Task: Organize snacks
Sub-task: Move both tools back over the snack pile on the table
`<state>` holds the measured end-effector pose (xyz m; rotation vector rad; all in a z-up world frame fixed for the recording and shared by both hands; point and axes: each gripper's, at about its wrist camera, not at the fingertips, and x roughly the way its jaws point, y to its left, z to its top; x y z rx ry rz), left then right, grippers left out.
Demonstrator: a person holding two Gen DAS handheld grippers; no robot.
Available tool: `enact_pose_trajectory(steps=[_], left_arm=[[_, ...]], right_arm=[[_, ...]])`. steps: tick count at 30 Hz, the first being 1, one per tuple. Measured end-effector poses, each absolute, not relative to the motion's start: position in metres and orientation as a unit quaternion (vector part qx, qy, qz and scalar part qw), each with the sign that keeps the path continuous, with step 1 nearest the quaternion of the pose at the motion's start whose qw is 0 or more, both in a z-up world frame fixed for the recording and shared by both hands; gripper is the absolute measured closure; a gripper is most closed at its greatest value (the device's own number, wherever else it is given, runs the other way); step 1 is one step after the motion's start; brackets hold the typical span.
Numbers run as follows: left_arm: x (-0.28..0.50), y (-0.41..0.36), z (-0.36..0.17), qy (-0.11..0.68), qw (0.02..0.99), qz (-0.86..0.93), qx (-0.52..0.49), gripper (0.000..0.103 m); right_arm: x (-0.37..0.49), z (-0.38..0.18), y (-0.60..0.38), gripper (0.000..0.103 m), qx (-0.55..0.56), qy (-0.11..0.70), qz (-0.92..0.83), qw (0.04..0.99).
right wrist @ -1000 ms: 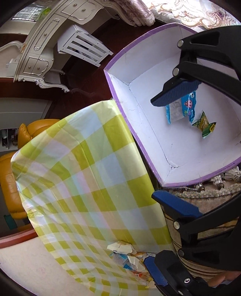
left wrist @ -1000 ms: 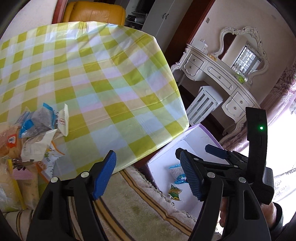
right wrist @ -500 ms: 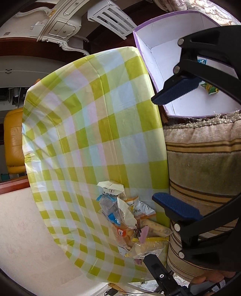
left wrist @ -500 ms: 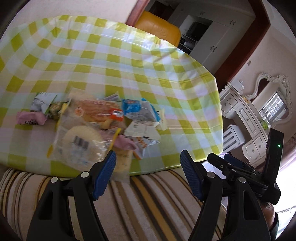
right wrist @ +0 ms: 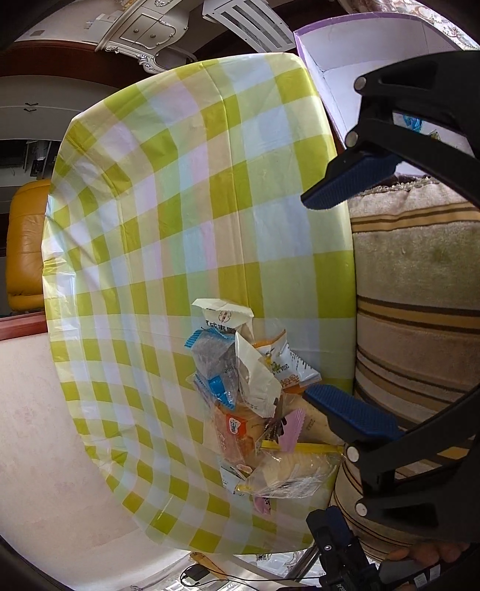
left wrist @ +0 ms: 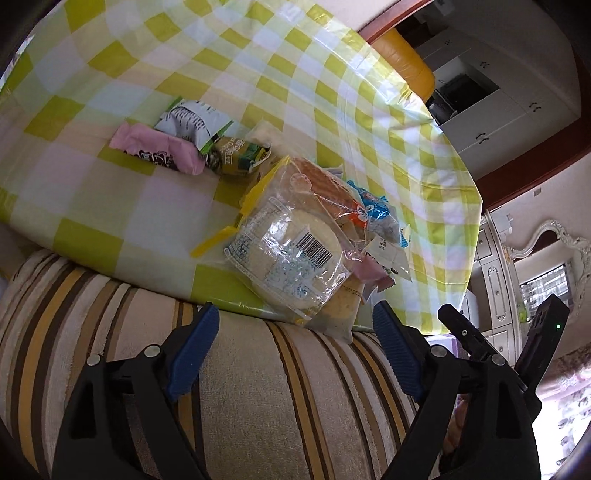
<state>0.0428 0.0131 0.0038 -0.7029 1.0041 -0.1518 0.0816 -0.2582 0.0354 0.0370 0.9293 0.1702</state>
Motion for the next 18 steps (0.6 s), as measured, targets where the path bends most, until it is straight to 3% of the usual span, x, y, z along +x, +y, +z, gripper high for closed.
enact_pose_trajectory(steps=[10,18], left_arm=[[0.072,0.014,-0.006,0.486,0.785,-0.051,-0.38,0.008],[0.092,0.007,-0.014,0.488,0.775,-0.036,-0.399,0.008]], right_arm=[[0.102,0.031,-0.233,0.008,0.033,0.45,0.094,0.887],[0.122,0.029,-0.225,0.008,0.081,0.456,0.094,0.882]])
